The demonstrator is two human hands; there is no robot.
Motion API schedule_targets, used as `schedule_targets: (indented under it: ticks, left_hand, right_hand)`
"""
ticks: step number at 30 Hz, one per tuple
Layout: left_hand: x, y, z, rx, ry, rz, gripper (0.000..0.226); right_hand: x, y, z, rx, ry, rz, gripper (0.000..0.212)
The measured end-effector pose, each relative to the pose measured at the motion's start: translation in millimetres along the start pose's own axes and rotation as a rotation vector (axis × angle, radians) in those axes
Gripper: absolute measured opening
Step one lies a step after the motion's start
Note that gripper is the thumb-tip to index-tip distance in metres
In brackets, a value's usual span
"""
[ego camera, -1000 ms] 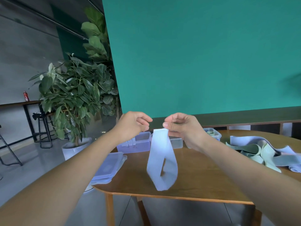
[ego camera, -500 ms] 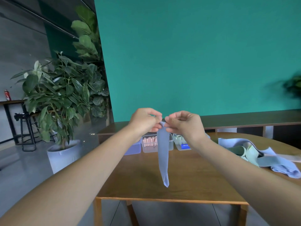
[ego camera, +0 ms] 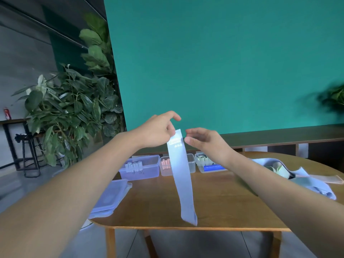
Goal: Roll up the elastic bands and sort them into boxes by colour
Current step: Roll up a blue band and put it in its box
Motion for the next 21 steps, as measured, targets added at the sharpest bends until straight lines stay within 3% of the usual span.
schedule_targets:
  ticks: [6,15,21]
  left_hand:
    - [-5,-5,-18,0.017,0.062,0.132,0.017]
    - [-116,-17,-103,0.22,0.28,0.126,0.003]
    - [-191,-27,-148,0.334,0.501,0.149,0.014]
  right_hand:
    - [-35,2,23,-0.105,-0.195,-0.204,0.018]
    - [-55,-12,138,-0.293,-0.154,-0.171,0.013]
    - [-56,-28,213,-0.362,-0.112,-0.087,0.022]
Point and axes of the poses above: each hand's wrist, its own y-axis away from the middle knuckle, its own x-axis out of the back of the hand, z = x × y, the point moved 8 cm from there along -y, towards the middle knuckle, and after that the axes turned 6 degrees about -y, right-handed, at the moved point
